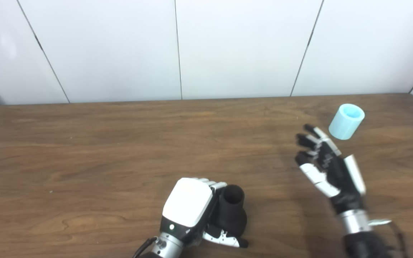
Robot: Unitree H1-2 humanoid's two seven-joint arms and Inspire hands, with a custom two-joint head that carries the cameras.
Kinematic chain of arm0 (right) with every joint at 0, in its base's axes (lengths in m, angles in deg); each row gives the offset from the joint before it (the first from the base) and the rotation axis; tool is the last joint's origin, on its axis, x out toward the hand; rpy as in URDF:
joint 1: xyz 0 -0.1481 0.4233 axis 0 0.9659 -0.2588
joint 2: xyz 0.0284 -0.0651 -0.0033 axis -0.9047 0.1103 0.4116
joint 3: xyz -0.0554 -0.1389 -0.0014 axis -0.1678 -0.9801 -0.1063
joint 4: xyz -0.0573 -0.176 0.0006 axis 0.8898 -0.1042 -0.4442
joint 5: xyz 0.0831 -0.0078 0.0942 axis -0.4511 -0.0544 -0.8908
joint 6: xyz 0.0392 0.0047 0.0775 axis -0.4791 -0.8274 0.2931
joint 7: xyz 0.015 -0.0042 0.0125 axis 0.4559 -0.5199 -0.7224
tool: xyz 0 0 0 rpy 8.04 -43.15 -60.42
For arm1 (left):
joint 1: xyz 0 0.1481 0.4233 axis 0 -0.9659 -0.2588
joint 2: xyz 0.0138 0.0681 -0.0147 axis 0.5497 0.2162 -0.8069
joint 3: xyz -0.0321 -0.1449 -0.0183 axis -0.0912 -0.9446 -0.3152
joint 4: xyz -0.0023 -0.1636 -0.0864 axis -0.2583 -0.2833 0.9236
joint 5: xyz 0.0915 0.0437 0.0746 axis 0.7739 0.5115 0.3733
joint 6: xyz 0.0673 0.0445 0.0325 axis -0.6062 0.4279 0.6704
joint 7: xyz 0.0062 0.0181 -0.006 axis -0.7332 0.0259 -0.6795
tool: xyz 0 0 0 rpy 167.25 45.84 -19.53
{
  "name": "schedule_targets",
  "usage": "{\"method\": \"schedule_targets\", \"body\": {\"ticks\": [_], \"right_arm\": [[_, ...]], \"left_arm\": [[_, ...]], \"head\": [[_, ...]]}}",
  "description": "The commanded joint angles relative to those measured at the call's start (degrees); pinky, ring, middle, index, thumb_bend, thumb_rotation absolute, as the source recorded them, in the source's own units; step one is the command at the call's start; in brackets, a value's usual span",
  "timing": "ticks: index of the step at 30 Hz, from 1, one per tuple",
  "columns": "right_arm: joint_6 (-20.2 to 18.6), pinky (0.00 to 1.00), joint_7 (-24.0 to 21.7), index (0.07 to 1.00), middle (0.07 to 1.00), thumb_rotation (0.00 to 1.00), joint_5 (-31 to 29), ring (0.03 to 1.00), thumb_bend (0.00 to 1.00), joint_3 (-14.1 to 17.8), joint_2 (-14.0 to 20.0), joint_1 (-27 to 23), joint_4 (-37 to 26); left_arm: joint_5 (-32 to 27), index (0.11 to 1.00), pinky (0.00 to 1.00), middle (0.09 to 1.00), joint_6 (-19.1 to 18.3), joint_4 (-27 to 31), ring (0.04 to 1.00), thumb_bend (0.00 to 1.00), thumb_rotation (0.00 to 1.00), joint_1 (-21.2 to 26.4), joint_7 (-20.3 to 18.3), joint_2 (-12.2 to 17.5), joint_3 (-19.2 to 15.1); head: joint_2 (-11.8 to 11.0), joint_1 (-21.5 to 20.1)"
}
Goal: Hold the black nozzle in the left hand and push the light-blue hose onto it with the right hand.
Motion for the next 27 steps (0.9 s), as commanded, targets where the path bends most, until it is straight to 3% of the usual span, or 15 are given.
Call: {"method": "schedule_targets", "body": {"ticks": [1,6,11,14,17,21,27], "right_arm": [[-3.1,0.71,-1.4,0.801,0.805,0.29,0.0,0.786,0.64,1.4,3.0,-4.8,-5.4],[-11.8,0.70,-4.1,0.785,0.783,0.21,4.2,0.775,0.69,2.1,10.1,-10.9,-8.3],[-12.7,0.66,-6.5,0.785,0.805,0.19,7.3,0.767,0.75,1.5,16.1,-15.1,-5.1],[-17.6,0.63,-9.1,0.759,0.794,0.12,11.0,0.740,0.74,0.1,19.6,-17.8,-3.3],[-21.0,0.66,-11.8,0.765,0.814,0.05,14.9,0.774,0.73,-1.9,22.8,-20.1,-0.7],[-21.3,0.74,-14.1,0.789,0.832,0.01,18.7,0.825,0.76,-4.5,26.8,-23.1,4.3],[-16.2,0.76,-15.1,0.791,0.836,0.00,23.4,0.849,0.85,-9.4,30.9,-27.8,13.0]], "left_arm": [[1.6,0.506,0.47,0.424,-0.3,-1.4,0.517,0.52,0.00,-0.3,-1.5,0.2,0.2],[1.1,0.507,0.46,0.425,-0.1,-1.3,0.513,0.52,0.00,-0.3,-1.2,0.2,-0.4],[0.4,0.509,0.45,0.416,0.8,-1.6,0.505,0.52,0.00,-0.7,0.1,0.9,-1.1],[0.0,0.508,0.44,0.412,1.6,-1.9,0.499,0.52,0.00,-1.0,1.3,1.5,-1.6],[-0.4,0.508,0.43,0.405,2.3,-1.9,0.496,0.52,0.00,-1.2,1.9,1.9,-2.2],[-0.5,0.507,0.44,0.408,2.7,-1.9,0.500,0.52,0.00,-1.3,2.2,2.4,-2.5],[-0.7,0.509,0.43,0.410,2.8,-1.6,0.490,0.52,0.00,-1.4,1.9,2.8,-2.8]], "head": [[0.7,-1.3],[0.9,-4.7],[0.0,-8.3],[-0.3,-10.2],[-0.5,-11.7],[-0.8,-13.1],[-1.0,-13.6]]}}
